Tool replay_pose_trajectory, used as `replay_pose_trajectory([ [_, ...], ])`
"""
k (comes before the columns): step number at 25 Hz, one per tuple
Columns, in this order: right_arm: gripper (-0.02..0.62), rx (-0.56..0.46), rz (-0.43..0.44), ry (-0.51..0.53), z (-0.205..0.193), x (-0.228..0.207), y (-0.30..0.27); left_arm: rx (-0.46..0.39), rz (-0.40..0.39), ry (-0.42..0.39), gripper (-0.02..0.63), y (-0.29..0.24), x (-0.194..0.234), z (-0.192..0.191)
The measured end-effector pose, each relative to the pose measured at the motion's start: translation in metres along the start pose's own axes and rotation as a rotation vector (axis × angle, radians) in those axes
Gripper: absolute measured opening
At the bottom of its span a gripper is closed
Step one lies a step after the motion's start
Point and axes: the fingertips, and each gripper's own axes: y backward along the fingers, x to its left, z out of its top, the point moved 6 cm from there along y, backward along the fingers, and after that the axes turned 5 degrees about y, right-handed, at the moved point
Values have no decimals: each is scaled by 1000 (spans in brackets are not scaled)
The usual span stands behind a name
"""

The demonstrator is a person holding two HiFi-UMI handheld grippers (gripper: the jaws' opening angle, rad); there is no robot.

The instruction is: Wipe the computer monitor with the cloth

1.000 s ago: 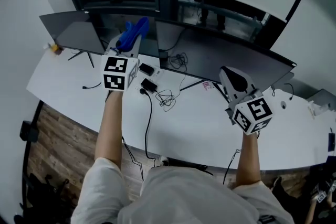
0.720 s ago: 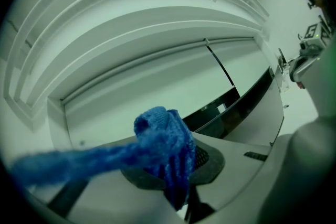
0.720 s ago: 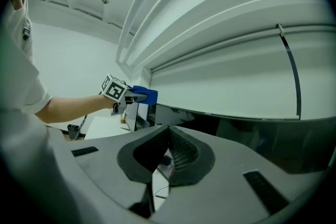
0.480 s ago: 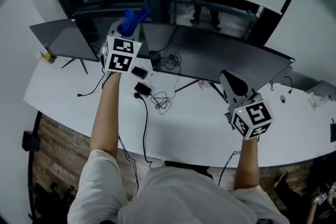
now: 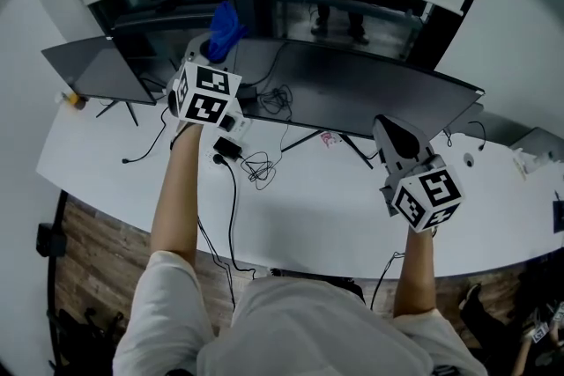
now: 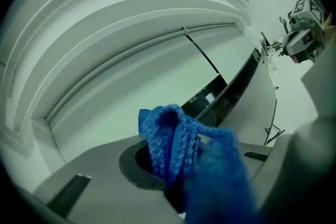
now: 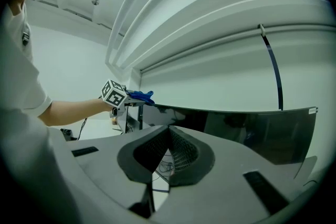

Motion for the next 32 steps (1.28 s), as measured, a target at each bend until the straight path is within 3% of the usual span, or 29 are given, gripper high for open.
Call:
replay_pose_trajectory([
  [8,14,48,-12,21,-9,-41,30,-20,-73,20,66,-13,-57,40],
  [13,14,4,-66,32,-13,-69,54,-41,-97,36,66,-19,-100,66],
  [21,6,15,-77,-2,-27,-106,95,-68,-153,26,66,-27,-177,116],
  [32,2,125,-187,29,-55,-160,153,-126,-276,-18,66,-42,-293,190],
])
